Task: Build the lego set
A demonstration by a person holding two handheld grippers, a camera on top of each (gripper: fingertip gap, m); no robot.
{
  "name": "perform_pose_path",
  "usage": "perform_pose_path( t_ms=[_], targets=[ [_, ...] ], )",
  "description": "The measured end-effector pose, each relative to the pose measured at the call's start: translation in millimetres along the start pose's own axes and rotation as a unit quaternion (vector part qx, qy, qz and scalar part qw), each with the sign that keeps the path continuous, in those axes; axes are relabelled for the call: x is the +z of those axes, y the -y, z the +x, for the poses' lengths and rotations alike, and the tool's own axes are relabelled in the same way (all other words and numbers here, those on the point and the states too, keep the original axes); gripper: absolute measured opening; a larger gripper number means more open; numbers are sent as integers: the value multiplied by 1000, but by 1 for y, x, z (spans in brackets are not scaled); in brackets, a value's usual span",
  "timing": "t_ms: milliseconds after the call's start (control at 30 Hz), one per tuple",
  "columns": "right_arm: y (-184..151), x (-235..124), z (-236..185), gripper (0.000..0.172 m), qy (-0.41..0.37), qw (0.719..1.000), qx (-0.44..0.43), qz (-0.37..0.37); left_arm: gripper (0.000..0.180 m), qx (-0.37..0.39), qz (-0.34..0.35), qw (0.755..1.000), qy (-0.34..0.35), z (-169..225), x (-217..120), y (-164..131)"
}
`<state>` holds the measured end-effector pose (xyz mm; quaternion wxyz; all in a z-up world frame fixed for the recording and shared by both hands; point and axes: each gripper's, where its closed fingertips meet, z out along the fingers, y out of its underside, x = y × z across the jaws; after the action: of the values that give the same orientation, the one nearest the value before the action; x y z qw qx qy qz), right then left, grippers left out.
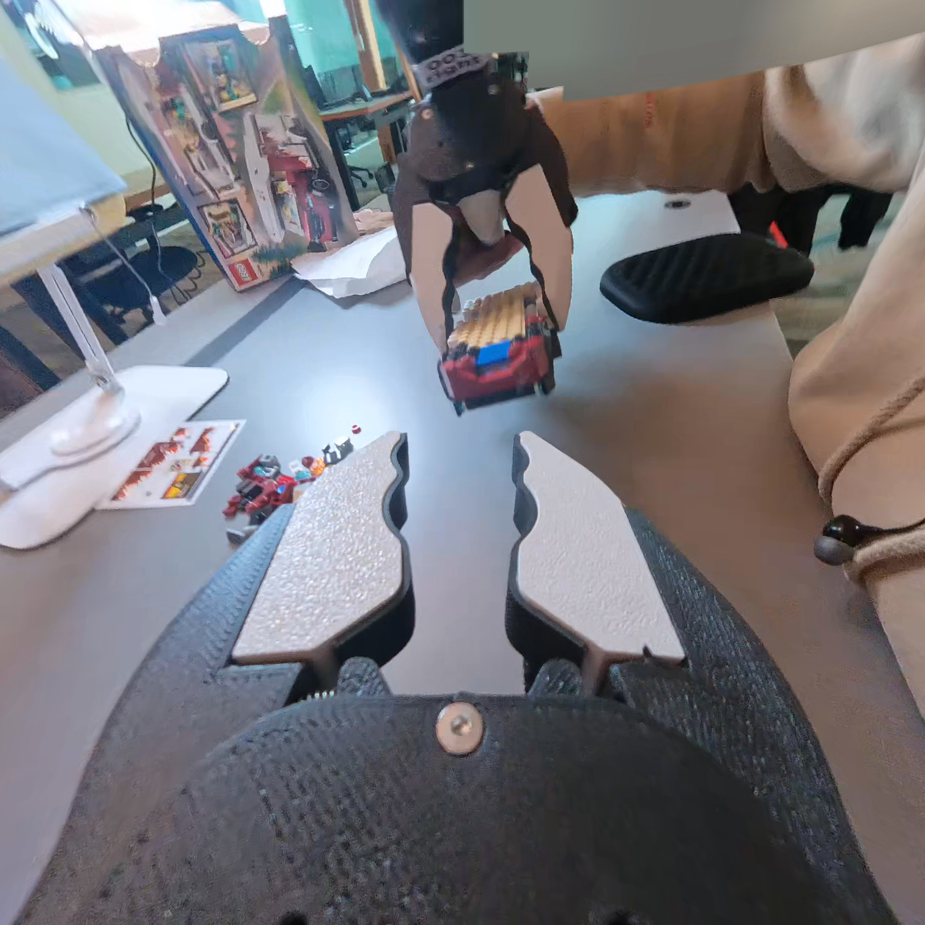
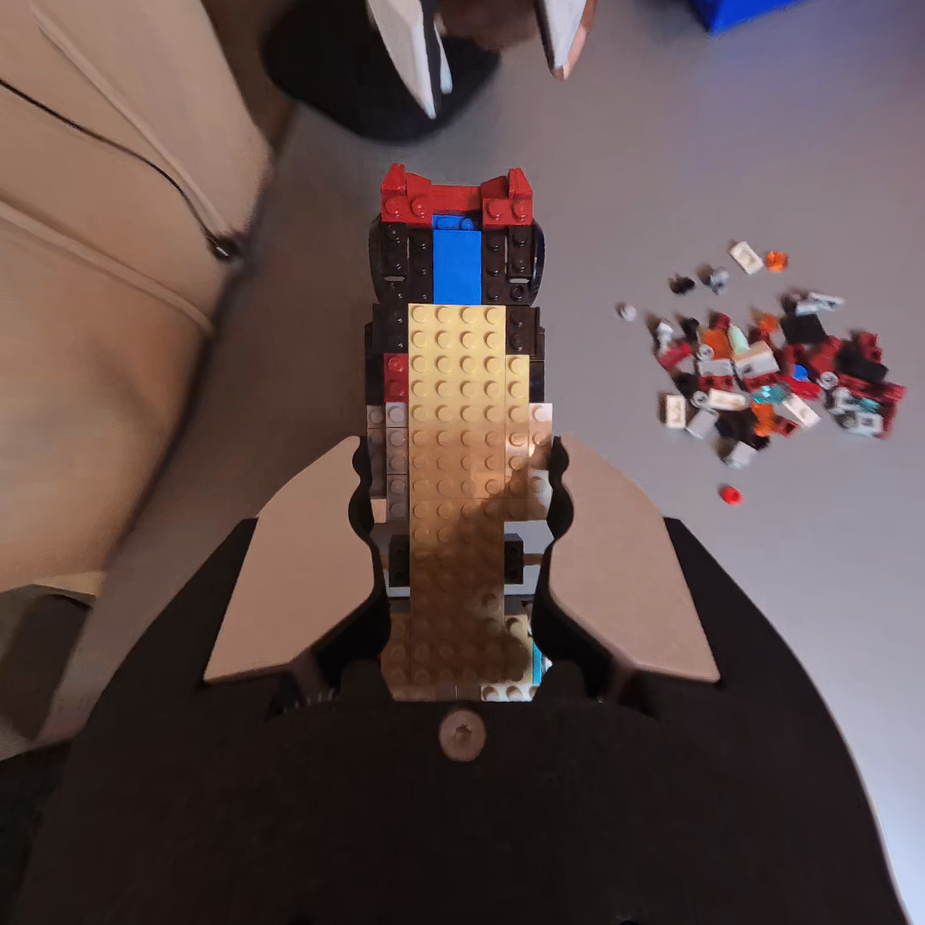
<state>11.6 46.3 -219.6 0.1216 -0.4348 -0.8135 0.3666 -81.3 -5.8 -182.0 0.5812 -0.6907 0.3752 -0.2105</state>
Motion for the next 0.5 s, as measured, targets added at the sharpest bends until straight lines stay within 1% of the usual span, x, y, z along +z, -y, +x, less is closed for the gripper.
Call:
perform_pose_path(
  t_ms=[67, 167, 300, 500],
  targets=[
    [-12, 10, 6, 69, -29, 998, -17, -45, 39, -28, -3, 1000, 8, -4, 4, -11],
    [-28, 27, 8, 69, -37, 995, -27, -85, 40, -26, -25, 999, 6, -3, 7, -20],
    [-43, 41, 9, 69, -37, 991, -42, -122, 39, -27, -42, 999, -5, 2, 10, -28],
    [-50, 44, 13, 69, -35, 986, -60, -152, 39, -19, -67, 998, -12, 7, 14, -41]
  ],
)
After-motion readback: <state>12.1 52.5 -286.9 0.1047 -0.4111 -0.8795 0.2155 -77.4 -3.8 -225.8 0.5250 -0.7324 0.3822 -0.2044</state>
